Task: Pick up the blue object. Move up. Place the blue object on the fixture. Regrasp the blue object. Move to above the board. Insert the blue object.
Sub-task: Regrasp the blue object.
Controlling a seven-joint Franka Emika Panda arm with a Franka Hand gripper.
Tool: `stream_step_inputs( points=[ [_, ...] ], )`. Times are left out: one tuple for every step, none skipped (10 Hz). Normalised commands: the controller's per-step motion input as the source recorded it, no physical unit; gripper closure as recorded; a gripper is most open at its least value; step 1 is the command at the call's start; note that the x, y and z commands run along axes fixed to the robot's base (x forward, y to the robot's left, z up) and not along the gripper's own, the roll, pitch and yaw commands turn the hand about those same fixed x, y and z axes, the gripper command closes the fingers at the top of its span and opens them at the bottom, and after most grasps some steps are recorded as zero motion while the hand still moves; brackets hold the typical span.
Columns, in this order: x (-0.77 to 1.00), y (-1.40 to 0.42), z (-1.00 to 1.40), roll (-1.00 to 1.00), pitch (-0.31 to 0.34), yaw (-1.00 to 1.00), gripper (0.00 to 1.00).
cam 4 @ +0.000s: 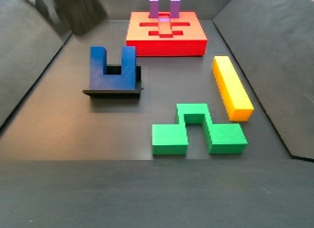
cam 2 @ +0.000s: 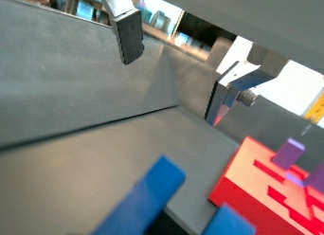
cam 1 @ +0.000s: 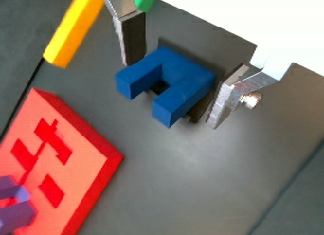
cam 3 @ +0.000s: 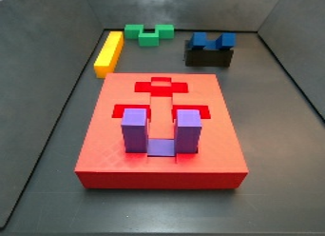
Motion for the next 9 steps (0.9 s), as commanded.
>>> stream_step_inputs(
  points=[
    [0.16, -0.14, 0.04, 1.0, 0.109, -0.08, 0.0],
    [0.21, -0.16, 0.06, 1.0, 0.114, -0.06, 0.0],
    [0.23, -0.16, 0.05, 1.0, 0.126, -0.06, 0.0],
    [0.24, -0.17, 0.05, 1.0, 0.154, -0.04, 0.0],
    [0.24, -0.17, 0.06, 1.0, 0.189, -0.02, 0.0],
    [0.23, -0.17, 0.07, 1.0, 0.203, -0.02, 0.0],
    [0.25, -0.17, 0.06, 1.0, 0.2, -0.02, 0.0],
    [0.36, -0.17, 0.06, 1.0, 0.186, -0.02, 0.0],
    [0.44, -0.14, 0.09, 1.0, 0.186, -0.01, 0.0]
  ],
)
